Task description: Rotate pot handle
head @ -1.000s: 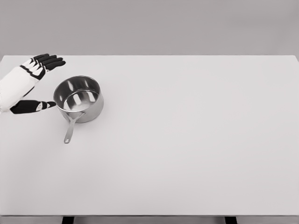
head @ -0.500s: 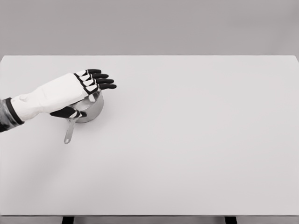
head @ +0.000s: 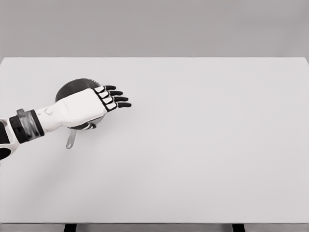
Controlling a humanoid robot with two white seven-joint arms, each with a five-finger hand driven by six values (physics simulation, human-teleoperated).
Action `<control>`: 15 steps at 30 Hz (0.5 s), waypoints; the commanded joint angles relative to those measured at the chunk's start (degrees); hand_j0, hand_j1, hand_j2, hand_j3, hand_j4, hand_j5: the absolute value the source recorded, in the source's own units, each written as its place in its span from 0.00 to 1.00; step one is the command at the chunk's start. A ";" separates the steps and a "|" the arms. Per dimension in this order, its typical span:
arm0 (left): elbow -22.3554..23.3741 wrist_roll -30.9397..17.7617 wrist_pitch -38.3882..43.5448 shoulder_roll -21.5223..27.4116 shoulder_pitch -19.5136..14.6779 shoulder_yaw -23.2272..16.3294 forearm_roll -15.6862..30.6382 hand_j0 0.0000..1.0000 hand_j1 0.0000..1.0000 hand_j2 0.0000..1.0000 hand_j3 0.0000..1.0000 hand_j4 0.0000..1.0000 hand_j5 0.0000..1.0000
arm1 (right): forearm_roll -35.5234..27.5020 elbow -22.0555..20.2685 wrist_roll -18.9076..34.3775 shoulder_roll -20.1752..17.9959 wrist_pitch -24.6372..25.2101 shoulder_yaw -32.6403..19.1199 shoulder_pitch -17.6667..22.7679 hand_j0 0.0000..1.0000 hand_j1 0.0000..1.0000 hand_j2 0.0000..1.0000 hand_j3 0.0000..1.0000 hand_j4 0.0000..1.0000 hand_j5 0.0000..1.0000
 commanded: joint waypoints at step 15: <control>-0.01 0.13 0.14 1.68 2.46 -0.32 -1.86 1.00 1.00 1.00 1.00 1.00 1.00 | 0.01 0.00 0.01 0.00 0.00 0.00 0.00 1.00 1.00 1.00 1.00 1.00 1.00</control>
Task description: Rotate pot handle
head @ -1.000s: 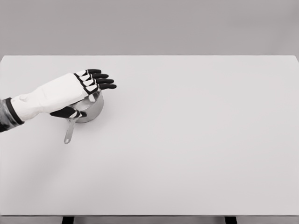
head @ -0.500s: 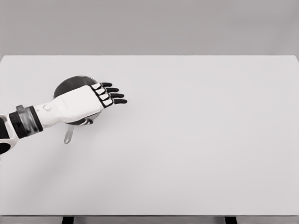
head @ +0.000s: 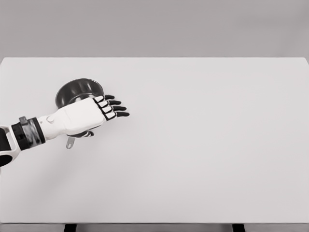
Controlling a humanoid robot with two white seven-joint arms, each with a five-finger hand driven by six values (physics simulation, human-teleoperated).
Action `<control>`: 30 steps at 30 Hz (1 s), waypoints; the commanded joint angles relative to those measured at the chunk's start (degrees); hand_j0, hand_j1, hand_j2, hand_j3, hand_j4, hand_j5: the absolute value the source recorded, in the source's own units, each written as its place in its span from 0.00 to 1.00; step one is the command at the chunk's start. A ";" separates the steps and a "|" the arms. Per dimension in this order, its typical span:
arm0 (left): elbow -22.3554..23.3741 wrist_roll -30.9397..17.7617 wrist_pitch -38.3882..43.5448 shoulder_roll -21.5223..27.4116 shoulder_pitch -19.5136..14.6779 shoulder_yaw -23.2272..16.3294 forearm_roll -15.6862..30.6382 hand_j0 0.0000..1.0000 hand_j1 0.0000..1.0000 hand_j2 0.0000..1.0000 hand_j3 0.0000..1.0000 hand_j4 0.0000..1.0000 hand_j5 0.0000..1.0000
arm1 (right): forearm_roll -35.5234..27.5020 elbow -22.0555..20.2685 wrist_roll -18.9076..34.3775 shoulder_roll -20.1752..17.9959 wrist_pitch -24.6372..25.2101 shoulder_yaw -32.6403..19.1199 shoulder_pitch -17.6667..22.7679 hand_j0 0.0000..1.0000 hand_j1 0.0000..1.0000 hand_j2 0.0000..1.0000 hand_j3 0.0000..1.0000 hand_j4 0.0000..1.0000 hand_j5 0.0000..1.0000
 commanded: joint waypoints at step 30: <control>-0.01 0.33 0.14 7.79 2.11 3.48 2.19 1.00 1.00 1.00 1.00 1.00 1.00 | 0.01 0.00 -0.07 0.00 -0.07 0.00 0.00 1.00 1.00 1.00 1.00 1.00 1.00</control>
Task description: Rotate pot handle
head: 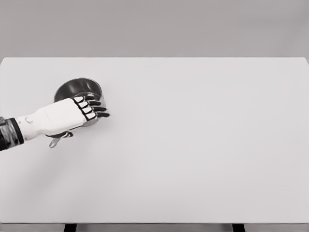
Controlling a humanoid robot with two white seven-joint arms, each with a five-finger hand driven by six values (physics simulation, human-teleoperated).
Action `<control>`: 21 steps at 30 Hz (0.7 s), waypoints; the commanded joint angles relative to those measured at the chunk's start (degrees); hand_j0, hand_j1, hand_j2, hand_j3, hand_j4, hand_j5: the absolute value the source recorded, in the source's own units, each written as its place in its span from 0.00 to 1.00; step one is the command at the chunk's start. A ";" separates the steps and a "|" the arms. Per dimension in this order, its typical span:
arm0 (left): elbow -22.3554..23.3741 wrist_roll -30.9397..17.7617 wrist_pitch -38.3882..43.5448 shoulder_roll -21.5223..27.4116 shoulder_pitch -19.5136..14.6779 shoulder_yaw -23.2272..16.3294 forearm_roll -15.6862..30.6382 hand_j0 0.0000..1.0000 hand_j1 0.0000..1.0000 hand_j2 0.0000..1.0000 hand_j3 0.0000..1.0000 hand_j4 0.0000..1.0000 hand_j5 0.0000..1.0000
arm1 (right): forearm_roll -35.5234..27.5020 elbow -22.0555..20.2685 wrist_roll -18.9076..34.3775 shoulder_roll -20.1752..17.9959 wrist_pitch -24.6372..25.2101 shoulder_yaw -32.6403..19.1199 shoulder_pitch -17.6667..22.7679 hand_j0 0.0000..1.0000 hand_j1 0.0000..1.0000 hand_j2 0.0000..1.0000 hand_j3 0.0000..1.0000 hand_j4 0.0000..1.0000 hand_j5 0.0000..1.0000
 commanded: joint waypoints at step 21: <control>0.08 0.39 0.13 5.46 0.09 1.52 1.60 1.00 1.00 1.00 1.00 1.00 1.00 | 0.01 0.00 0.04 0.00 -0.07 0.00 0.00 1.00 1.00 1.00 1.00 1.00 1.00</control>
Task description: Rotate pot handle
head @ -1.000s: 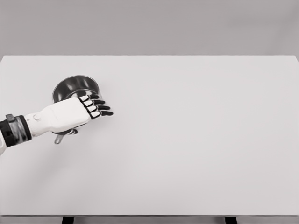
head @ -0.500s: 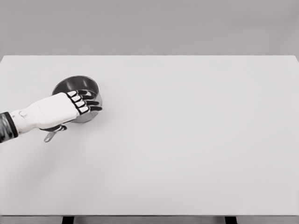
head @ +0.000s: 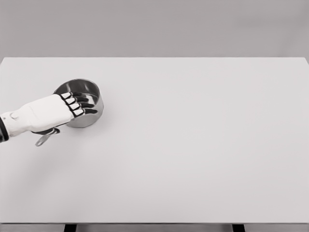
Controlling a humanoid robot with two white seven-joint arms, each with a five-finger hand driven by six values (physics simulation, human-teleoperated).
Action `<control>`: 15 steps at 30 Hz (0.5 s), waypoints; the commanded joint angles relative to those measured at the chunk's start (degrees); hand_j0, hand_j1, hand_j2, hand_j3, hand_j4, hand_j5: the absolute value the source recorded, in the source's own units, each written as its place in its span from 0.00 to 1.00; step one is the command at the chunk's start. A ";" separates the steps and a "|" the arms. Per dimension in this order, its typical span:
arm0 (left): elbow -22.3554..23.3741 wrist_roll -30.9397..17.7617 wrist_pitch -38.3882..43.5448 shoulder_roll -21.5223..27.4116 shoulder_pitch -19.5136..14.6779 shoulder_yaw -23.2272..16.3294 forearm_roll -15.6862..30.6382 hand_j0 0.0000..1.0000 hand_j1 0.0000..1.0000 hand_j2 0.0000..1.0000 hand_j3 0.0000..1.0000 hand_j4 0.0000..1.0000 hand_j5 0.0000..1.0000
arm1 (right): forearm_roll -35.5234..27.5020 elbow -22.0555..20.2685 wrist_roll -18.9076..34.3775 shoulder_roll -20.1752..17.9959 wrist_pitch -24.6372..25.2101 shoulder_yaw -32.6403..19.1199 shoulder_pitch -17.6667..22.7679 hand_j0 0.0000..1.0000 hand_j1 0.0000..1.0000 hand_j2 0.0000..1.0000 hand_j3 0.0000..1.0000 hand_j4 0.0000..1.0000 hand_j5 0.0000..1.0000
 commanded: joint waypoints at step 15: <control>-0.09 0.08 0.13 3.20 1.49 4.22 3.92 1.00 1.00 1.00 1.00 1.00 1.00 | 0.01 0.00 0.02 0.00 -0.07 0.00 0.00 1.00 1.00 1.00 1.00 1.00 1.00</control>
